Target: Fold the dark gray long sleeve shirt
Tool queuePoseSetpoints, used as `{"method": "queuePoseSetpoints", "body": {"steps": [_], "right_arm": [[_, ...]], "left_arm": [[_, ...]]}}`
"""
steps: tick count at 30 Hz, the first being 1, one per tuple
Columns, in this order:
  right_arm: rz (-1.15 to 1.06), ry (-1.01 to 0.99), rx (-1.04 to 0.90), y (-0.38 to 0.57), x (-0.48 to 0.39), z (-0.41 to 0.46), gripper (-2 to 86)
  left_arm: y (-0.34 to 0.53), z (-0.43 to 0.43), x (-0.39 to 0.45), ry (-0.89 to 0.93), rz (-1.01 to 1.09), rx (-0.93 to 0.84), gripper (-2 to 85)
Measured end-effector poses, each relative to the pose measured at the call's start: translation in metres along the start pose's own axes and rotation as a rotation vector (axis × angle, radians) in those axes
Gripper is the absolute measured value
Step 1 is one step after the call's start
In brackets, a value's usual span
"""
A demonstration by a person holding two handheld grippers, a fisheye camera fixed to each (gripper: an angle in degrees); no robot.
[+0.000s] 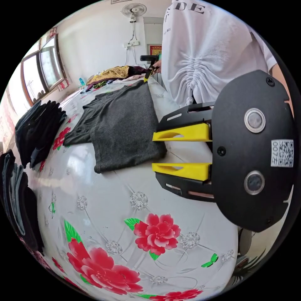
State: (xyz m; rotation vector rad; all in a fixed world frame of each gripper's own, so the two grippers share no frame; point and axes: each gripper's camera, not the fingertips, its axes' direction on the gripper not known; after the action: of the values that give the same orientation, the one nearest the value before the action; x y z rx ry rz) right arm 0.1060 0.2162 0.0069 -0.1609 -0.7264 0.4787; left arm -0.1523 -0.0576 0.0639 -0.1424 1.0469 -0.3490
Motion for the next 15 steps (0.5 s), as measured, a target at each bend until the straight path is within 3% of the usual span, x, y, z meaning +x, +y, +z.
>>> {"method": "queuePoseSetpoints", "body": {"steps": [5,10,15], "right_arm": [[0.007,-0.034,0.035,0.003,0.008,-0.018,-0.2],[0.041,-0.318,0.127,-0.011,0.030,-0.067,-0.3],[0.042,-0.456,0.124,-0.078,0.036,-0.100,-0.2]], "left_arm": [[-0.009,-0.013,-0.013,0.092,0.032,-0.059,-0.6],[-0.039,-0.056,-0.058,0.572,0.023,-0.020,-0.9],[-0.116,-0.088,-0.081,0.593,0.032,-0.009,-0.8]]}}
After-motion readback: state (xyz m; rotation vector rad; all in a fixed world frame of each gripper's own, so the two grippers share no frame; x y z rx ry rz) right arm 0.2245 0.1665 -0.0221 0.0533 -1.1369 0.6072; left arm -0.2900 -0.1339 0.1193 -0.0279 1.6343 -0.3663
